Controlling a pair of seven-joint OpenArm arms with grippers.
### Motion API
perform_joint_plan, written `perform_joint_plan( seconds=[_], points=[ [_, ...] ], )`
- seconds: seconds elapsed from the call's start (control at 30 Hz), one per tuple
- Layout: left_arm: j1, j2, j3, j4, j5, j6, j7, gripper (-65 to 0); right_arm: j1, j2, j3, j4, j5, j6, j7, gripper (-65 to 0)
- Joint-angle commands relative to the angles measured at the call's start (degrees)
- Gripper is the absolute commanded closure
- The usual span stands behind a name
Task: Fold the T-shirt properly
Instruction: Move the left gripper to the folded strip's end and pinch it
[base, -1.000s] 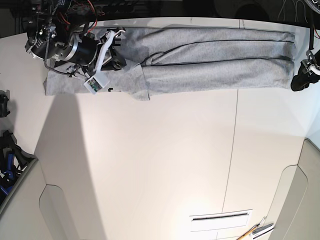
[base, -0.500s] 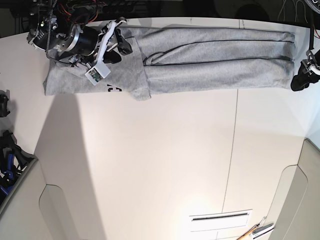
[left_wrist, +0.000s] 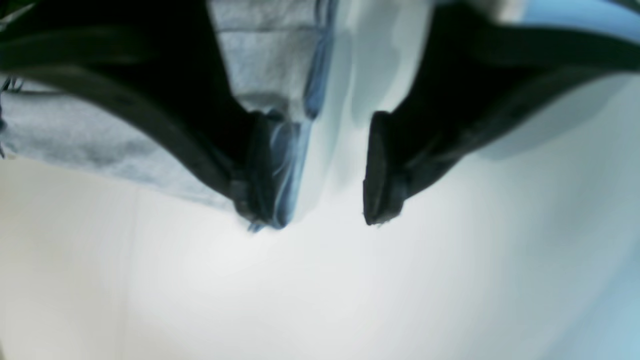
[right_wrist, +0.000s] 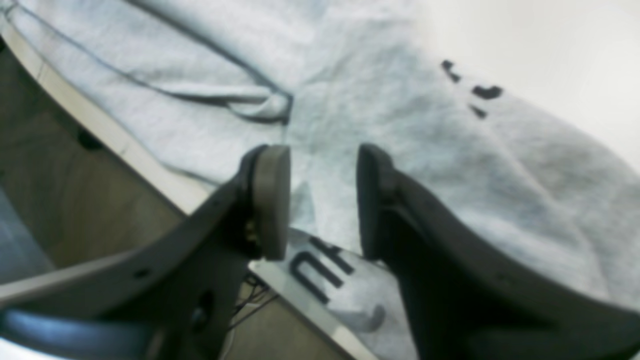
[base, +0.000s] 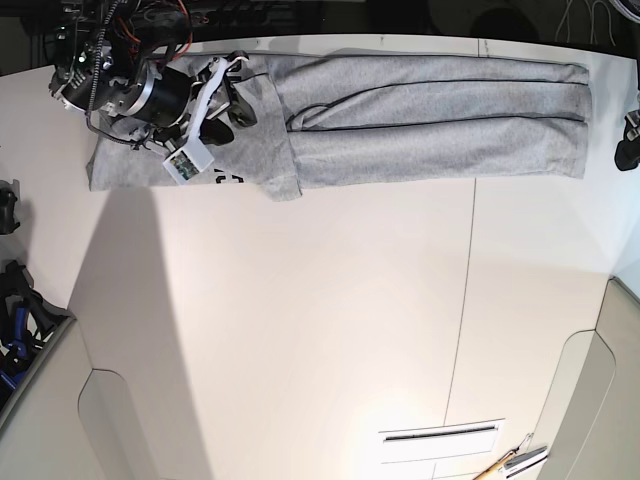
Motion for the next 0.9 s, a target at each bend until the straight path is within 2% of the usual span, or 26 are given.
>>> perform_joint_plan(
  seconds=[0.0, 0.1, 0.17, 0.37, 0.67, 0.87],
  points=[
    [0.92, -1.22, -0.44, -0.33, -0.48, -0.49, -0.92, -35.9, 0.31, 0.15, 0.74, 1.14, 0.7, 0.04, 1.6, -22.3],
    [3.37, -1.22, -0.42, -2.95, -0.04, -0.49, -4.44, -39.5, 0.28, 0.15, 2.16, 1.14, 0.7, 0.04, 1.62, -22.3],
    [4.85, -1.14, -0.42, -4.5, 0.76, -0.49, -6.97, -39.6, 0.26, 0.15, 2.86, 1.14, 0.7, 0.04, 1.62, -22.3],
    [5.9, 0.63, -0.42, -7.02, 0.02, -0.49, -7.19, -39.6, 0.26, 0.15, 3.89, 1.14, 0.72, 0.04, 1.62, -22.3],
    [5.9, 3.04, -0.42, -7.04, -9.66, -0.49, -4.09, -39.6, 0.26, 0.15, 3.89, 1.14, 0.72, 0.04, 1.62, -22.3],
    [5.88, 3.04, -0.42, -7.04, -21.66, -0.49, 2.69, -39.6, 0.26, 0.15, 3.89, 1.14, 0.74, 0.04, 1.62, -22.3]
  ],
)
